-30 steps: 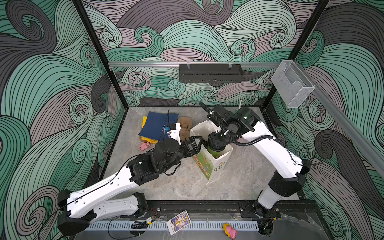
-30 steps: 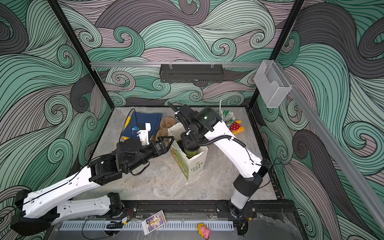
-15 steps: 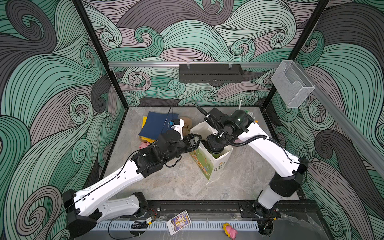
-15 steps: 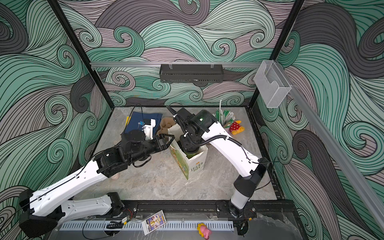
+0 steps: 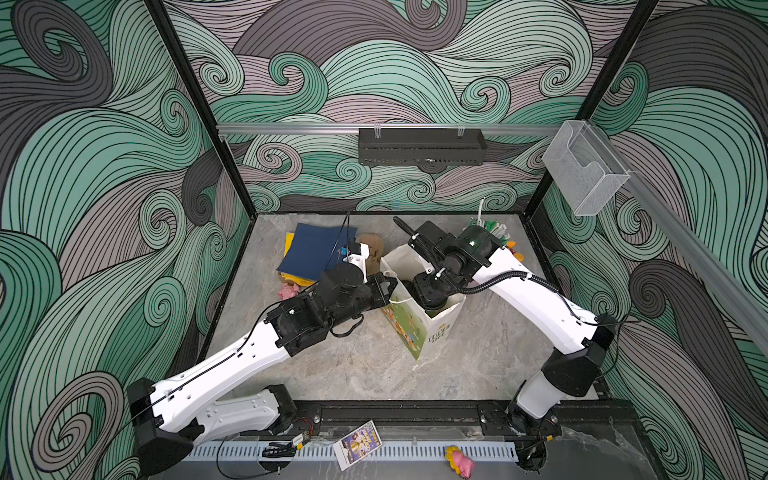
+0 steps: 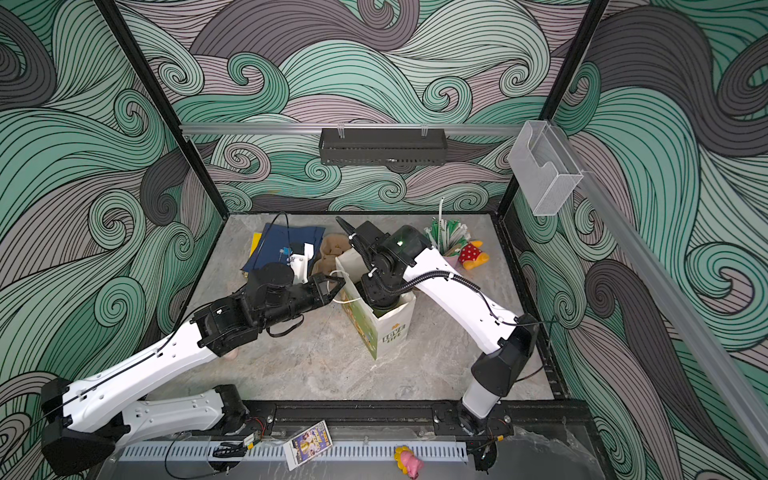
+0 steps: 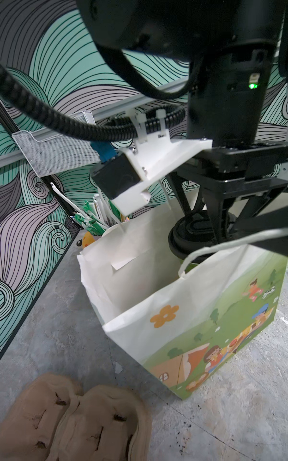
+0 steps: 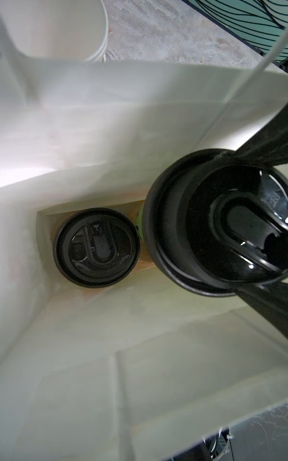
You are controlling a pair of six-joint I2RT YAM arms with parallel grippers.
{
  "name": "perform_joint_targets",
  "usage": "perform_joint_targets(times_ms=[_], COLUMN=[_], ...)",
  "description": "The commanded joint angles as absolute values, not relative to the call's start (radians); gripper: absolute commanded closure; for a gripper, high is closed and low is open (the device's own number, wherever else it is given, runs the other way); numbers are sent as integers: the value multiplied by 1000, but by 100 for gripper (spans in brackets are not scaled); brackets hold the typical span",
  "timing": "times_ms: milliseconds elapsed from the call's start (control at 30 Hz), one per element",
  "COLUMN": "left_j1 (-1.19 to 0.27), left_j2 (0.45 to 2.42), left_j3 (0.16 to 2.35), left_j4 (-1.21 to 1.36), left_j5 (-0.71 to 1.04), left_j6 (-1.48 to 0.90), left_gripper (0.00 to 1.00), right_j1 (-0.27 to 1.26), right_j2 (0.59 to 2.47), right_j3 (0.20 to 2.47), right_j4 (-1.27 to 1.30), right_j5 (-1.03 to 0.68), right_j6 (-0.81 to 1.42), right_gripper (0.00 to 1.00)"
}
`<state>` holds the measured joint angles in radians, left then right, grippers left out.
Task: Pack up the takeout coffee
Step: 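Lower the green cup into the bag opening while the left gripper holds the rim, then push the green cup down into the bag beside the first cup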
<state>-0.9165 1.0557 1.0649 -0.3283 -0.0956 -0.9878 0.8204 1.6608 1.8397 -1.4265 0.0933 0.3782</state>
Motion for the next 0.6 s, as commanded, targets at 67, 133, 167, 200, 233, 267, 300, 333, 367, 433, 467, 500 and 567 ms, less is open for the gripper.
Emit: perform_joint_targets(times_ms=[67, 133, 167, 200, 233, 267, 300, 333, 367, 433, 467, 500, 567], left_j1=[-910, -910, -910, -910, -910, -910, -910, -910, -910, -910, -910, -910, -910], left_j2=[1035, 1037, 1037, 1034, 1033, 1032, 1030, 1029, 1027, 1026, 1025, 1023, 1023], left_j3=[1060, 1059, 1056, 1053, 1050, 1047, 1045, 1043, 1042, 1040, 1039, 1037, 1034], left_j4=[-331, -332, -330, -327, -327, -325, -325, -325, -326, -327, -326, -325, -321], left_j5=[-88, -87, -89, -90, -92, -95, -98, -101, -104, -107, -110, -112, -113], left_j6=[-1004, -1009, -1014, -1016, -1018, -1020, -1021, -1022, -1023, -1025, -1027, -1032, -1034], left_gripper=[100, 100, 100, 100, 100, 100, 100, 100, 100, 100, 100, 100, 100], right_j1=[816, 816, 816, 816, 816, 816, 816, 816, 816, 816, 816, 815, 815], right_j2=[1636, 1635, 1637, 1636, 1636, 1635, 1635, 1634, 1633, 1636, 1639, 1642, 1651], right_j3=[1817, 1806, 1800, 1791, 1786, 1778, 1770, 1765, 1761, 1755, 1754, 1751, 1751], right_j4=[-1388, -1377, -1372, -1370, -1366, -1363, -1358, -1355, -1352, -1350, -1351, -1351, -1351], right_j5=[74, 70, 68, 61, 57, 53, 47, 45, 45, 45, 44, 45, 40], right_j6=[359, 355, 351, 345, 337, 328, 319, 313, 306, 297, 293, 290, 287], right_gripper=[36, 36, 36, 36, 36, 36, 36, 35, 35, 35, 35, 35, 35])
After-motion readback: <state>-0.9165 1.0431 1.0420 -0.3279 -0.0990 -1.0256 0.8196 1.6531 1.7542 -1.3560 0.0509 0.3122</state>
